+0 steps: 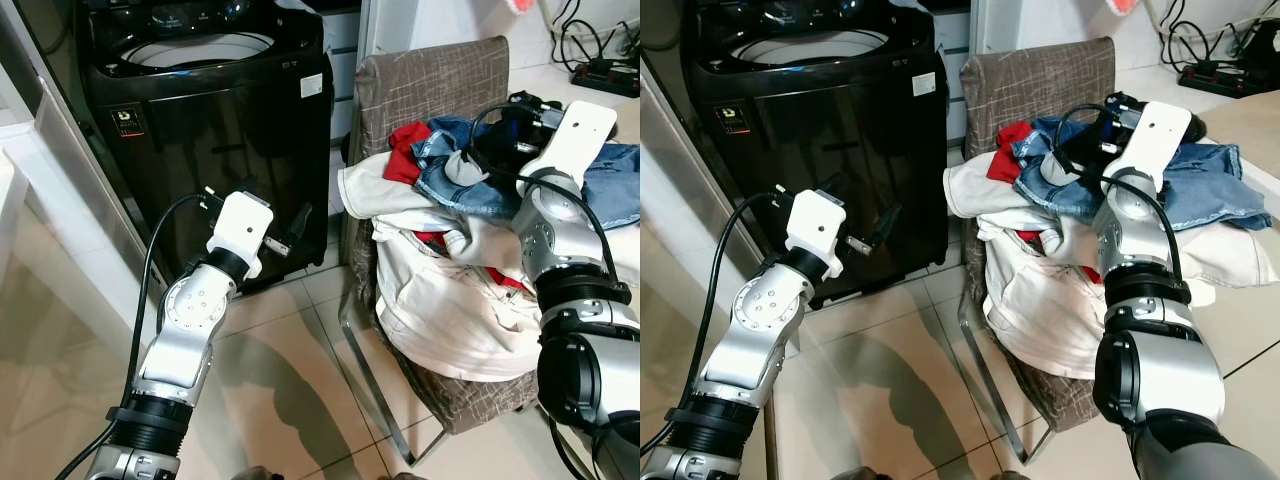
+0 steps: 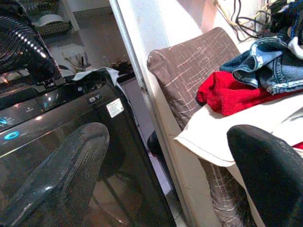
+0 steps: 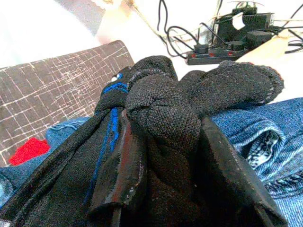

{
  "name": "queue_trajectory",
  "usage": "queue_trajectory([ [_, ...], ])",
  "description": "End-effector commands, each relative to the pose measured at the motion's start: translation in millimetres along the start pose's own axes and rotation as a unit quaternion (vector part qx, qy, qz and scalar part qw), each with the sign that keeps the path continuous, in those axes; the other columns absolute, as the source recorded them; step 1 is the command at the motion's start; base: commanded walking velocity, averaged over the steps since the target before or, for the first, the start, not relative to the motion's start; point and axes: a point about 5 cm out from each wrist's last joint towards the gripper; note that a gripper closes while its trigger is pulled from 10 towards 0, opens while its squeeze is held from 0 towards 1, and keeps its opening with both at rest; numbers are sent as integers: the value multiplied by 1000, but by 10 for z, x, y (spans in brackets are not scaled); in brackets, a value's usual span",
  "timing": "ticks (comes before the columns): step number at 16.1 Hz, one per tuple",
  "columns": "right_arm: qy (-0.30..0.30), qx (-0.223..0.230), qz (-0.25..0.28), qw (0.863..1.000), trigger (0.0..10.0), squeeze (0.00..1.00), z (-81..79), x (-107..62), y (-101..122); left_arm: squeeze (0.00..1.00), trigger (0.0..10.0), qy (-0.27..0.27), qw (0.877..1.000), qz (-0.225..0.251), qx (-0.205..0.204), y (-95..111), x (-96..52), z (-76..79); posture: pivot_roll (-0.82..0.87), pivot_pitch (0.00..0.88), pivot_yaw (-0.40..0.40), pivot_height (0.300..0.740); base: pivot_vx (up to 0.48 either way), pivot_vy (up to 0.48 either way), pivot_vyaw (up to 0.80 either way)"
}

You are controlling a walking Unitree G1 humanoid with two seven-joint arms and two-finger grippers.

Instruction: Clothes washing

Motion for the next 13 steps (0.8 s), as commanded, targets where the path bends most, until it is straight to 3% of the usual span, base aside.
queue_trajectory([
  [1,4,-8,24,1000,0,0,-11,-4,75,0,10000,-6,1000,2,1,14,-4,8,-42,0,10,740,0,0,0],
  [3,-7,2,7,1000,0,0,36,-5,26,0,10000,-9,1000,3,1,18,1,13,-42,0,10,740,0,0,0],
  [4,-34,38,-45,998,4588,0,124,-5,-109,0,10000,-11,1000,4,3,23,9,19,-43,0,13,740,0,0,0],
  [5,-53,48,-71,995,10000,1000,194,-15,-190,0,10000,-13,1000,4,3,25,10,22,-43,0,13,740,0,0,0],
  [8,-34,33,-24,999,10000,1000,119,15,24,0,10000,-15,1000,3,5,20,0,18,-39,0,15,740,0,0,0],
  [11,-43,96,-50,993,10000,1000,91,42,95,0,10000,-15,1000,3,4,23,7,20,-38,0,13,740,0,0,0],
  [13,-41,114,-56,991,10000,1000,82,60,145,0,10000,-15,1000,4,4,25,7,21,-38,0,13,740,0,0,0],
])
Point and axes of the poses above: a point about 5 cm out from each wrist's last joint towards the gripper, its own x axis pointing out of the wrist towards the gripper, its own y axis along the axis of the wrist's last joint, z = x × y, and after that the axes turned 6 degrees about x, right-handed
